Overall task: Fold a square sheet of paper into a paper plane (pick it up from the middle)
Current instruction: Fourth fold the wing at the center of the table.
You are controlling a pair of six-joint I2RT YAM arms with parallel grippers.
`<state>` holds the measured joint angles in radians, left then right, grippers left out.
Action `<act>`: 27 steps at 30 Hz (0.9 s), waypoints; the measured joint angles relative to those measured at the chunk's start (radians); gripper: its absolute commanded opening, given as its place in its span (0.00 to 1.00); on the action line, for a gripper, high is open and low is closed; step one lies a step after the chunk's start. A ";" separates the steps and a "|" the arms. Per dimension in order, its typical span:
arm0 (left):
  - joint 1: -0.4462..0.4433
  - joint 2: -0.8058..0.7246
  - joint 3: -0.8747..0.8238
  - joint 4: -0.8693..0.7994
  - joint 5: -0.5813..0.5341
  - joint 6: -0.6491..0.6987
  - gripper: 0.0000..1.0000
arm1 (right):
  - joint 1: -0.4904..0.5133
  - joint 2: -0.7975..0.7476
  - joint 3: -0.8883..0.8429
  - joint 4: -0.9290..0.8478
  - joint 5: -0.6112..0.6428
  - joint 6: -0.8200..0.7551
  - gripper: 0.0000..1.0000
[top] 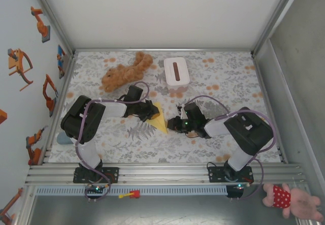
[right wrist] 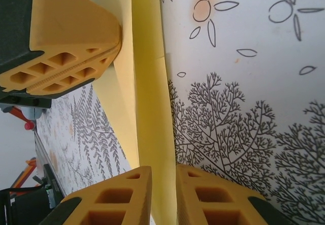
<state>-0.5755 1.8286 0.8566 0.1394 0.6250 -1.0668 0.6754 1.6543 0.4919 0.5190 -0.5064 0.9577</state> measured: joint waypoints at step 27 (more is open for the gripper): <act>0.001 0.021 0.002 -0.020 -0.014 0.000 0.09 | 0.060 0.017 0.144 -0.148 0.002 -0.122 0.15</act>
<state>-0.5743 1.8500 0.8585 0.1196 0.6109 -1.0668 0.7349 1.6714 0.6357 0.3714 -0.5045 0.8360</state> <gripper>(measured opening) 0.090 0.152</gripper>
